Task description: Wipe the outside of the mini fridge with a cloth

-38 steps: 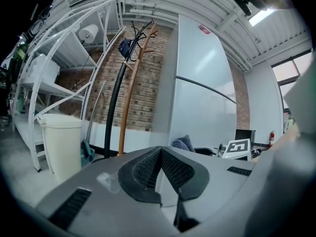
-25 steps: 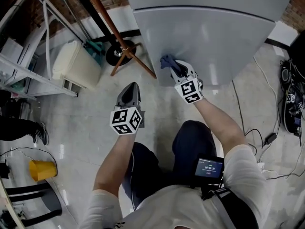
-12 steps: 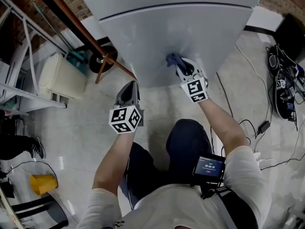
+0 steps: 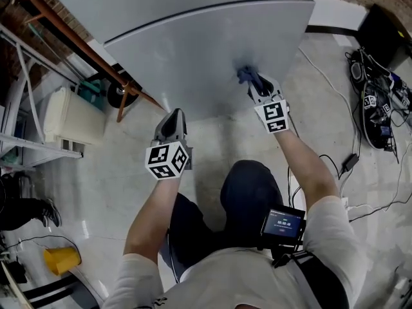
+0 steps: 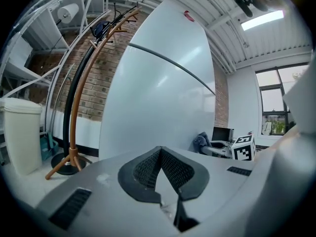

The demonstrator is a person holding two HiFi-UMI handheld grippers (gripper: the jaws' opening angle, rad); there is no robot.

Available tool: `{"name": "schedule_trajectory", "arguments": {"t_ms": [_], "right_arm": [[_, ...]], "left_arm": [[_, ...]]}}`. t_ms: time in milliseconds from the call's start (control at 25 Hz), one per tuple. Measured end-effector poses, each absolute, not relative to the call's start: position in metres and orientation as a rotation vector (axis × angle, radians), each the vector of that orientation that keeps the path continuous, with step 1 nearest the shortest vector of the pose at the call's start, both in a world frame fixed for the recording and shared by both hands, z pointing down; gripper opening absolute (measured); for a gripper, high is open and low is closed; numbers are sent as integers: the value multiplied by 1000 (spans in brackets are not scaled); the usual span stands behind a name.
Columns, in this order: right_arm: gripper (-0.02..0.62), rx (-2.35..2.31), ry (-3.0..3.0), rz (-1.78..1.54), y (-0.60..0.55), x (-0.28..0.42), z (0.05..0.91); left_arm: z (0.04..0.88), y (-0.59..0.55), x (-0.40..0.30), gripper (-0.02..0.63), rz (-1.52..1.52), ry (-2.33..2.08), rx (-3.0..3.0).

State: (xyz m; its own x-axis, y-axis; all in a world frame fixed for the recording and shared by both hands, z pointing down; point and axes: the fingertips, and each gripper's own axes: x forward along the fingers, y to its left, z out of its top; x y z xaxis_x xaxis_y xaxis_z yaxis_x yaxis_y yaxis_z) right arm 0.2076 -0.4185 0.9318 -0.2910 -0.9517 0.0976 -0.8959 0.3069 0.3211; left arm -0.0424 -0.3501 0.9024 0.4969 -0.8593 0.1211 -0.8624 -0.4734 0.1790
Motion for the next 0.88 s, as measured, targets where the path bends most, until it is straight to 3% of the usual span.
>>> {"name": "schedule_trajectory", "arguments": {"t_ms": [360, 880], "right_arm": [[87, 1804, -2234, -216, -419, 268, 936], [87, 1839, -2233, -227, -409, 249, 911]], "left_arm": [[904, -351, -26, 3, 21, -1461, 2532], [902, -352, -42, 3, -16, -1434, 2538]]}}
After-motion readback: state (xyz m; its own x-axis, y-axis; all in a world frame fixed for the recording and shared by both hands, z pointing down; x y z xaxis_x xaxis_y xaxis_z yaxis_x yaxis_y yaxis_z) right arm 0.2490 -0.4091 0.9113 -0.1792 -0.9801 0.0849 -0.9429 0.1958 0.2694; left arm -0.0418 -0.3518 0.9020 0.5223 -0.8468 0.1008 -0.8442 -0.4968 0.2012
